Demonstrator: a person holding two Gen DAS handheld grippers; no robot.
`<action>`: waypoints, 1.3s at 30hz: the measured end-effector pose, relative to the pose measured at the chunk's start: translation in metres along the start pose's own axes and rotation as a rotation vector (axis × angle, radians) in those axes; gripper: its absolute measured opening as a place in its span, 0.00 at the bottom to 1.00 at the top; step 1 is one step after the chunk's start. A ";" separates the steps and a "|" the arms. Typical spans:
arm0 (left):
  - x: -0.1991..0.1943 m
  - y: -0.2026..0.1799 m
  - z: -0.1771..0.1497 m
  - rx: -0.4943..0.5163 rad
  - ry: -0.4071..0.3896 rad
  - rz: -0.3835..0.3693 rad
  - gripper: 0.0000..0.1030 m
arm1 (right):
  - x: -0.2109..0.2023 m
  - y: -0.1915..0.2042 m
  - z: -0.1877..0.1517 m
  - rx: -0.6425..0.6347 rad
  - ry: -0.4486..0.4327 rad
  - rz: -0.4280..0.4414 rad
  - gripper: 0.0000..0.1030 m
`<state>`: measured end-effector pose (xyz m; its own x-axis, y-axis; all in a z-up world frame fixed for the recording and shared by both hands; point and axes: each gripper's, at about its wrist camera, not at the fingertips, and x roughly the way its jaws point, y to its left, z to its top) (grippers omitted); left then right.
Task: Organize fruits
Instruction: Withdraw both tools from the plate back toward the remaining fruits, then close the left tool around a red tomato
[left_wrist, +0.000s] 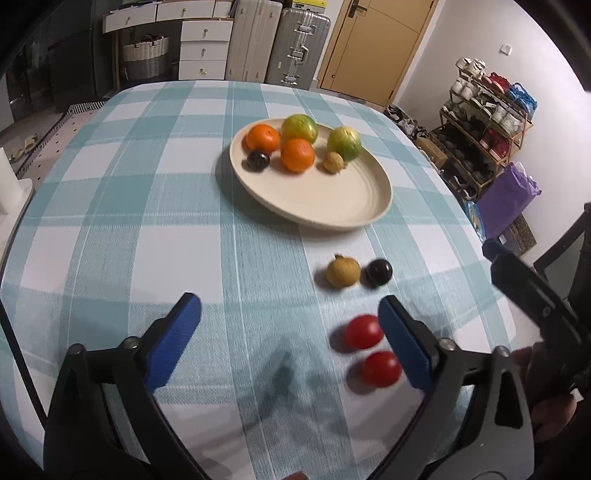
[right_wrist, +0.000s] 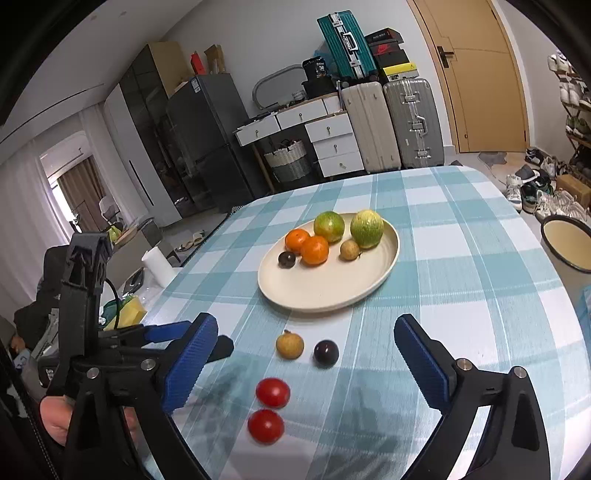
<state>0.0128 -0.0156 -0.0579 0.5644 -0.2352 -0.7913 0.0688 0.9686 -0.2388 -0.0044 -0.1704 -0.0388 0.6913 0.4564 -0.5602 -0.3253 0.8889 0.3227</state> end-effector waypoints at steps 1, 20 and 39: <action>0.000 -0.001 -0.003 0.006 0.003 0.004 0.97 | -0.002 0.000 -0.002 0.008 -0.001 -0.001 0.97; 0.009 -0.034 -0.039 0.096 0.083 -0.041 0.99 | -0.031 0.004 -0.025 -0.018 -0.011 -0.042 1.00; 0.027 -0.053 -0.043 0.131 0.111 -0.029 0.91 | -0.033 -0.011 -0.040 0.031 0.052 -0.060 1.00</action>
<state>-0.0114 -0.0770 -0.0906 0.4666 -0.2640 -0.8441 0.1951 0.9616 -0.1929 -0.0492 -0.1934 -0.0546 0.6743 0.4042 -0.6180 -0.2633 0.9135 0.3102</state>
